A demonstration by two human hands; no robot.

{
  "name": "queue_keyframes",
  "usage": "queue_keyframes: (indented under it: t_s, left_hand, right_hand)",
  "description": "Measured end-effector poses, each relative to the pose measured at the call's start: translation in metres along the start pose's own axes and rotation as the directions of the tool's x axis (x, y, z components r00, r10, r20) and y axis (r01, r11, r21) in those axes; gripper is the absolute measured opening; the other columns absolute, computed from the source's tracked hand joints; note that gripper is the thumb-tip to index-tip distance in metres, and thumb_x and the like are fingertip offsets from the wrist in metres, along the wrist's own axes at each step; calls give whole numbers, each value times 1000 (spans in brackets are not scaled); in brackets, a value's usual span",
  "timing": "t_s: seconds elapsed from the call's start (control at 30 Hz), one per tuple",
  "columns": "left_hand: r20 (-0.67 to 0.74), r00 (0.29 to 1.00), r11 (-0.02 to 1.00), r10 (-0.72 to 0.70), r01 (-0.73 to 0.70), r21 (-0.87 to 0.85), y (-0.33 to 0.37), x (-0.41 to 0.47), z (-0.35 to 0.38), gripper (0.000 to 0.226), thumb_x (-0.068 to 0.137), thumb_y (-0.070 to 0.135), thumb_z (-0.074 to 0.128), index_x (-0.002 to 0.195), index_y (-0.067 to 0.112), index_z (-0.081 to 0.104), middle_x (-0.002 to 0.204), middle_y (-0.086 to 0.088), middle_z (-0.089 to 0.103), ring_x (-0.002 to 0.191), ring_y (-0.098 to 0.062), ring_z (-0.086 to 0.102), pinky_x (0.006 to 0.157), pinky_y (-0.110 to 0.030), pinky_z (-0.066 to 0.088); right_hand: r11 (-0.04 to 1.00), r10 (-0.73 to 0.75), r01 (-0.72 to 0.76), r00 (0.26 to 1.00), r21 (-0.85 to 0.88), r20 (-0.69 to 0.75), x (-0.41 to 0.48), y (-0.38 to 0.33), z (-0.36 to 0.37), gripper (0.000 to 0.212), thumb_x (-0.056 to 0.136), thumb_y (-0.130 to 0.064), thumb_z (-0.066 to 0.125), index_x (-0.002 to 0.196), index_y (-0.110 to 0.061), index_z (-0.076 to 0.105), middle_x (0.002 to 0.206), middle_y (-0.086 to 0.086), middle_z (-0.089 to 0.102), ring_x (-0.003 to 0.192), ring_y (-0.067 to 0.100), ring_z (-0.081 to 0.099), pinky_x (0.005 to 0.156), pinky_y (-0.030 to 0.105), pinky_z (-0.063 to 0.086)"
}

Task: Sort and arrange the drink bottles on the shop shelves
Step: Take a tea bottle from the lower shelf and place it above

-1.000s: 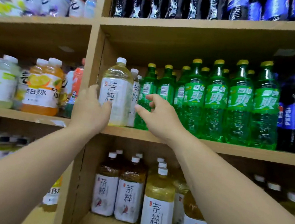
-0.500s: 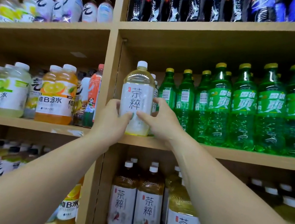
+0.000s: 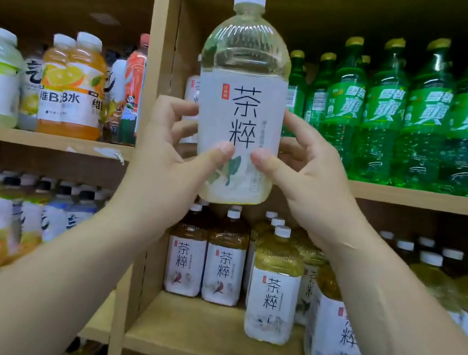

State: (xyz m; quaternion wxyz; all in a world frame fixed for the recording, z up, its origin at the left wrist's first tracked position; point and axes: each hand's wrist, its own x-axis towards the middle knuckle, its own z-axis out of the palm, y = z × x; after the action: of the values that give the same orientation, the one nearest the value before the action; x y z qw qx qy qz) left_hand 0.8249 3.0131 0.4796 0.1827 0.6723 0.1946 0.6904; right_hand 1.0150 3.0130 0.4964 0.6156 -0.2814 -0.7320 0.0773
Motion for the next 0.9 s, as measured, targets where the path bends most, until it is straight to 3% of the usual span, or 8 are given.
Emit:
queue_keyframes:
  t_s: [0.17,0.37,0.47,0.57,0.67,0.73,0.8,0.9]
  left_hand:
    - [58,996,995,-65,69,-70,-11,-63,22,65,81,24,74,137,32,43,121,8,73,112,-11,70,79,-32,62]
    - [141,980,984,-143,157,-90,-36,-121,73,64,78,22,79,133,30,49,126,5,71,121,-15,65,91,-45,59]
    - [280,934,959,-221,261,-114,-42,-134,106,60,80,25,78,132,34,50,125,5,71,120,-15,65,88,-43,61]
    - [430,854,919,-292,376,-121,-51,-132,134,58,83,38,80,134,41,52,130,9,68,120,-14,65,84,-34,59]
    - [312,890,941,-332,337,37,-68,-125,160,67,78,58,78,138,51,48,143,18,53,128,-5,54,96,-32,51]
    - [182,898,912,-400,371,175,-88,-128,176,75,79,55,78,143,45,43,146,15,48,131,-8,50,102,-38,49]
    - [201,860,872,-469,414,262,-105,-138,191,89,72,61,81,147,42,36,148,15,49,133,-10,49,107,-44,48]
    - [228,827,847,-514,448,285,-125,-153,211,98,64,65,82,146,44,34,133,20,61,123,-7,59,101,-43,54]
  right_hand:
    - [996,79,-80,996,39,44,-69,13,-16,66,92,-22,73,150,-32,45,127,-4,69,115,10,67,84,29,60]
    - [977,213,-213,977,-7,-7,-142,38,-54,74,89,-30,78,149,-47,39,135,-13,63,127,8,58,88,32,59]
    - [958,280,-283,959,-50,-47,-165,46,-87,82,84,-39,81,148,-55,33,142,-13,58,130,12,57,93,43,58]
    - [936,334,-347,927,-53,-169,-187,51,-118,80,84,-33,80,148,-50,36,134,-15,64,122,7,62,88,41,61]
    - [913,374,-405,882,-54,-286,-208,54,-147,81,76,-42,79,147,-48,39,124,-10,71,113,9,68,85,43,61]
    - [900,395,-433,860,-54,-325,-219,54,-165,83,74,-43,78,146,-49,39,122,-7,72,112,11,69,80,39,63]
    - [890,407,-452,847,-59,-343,-229,53,-181,79,80,-31,78,147,-49,40,118,-9,74,108,8,70,71,28,62]
    - [877,425,-476,835,-69,-350,-241,60,-194,79,85,-17,77,149,-45,39,117,-10,74,107,4,70,67,22,60]
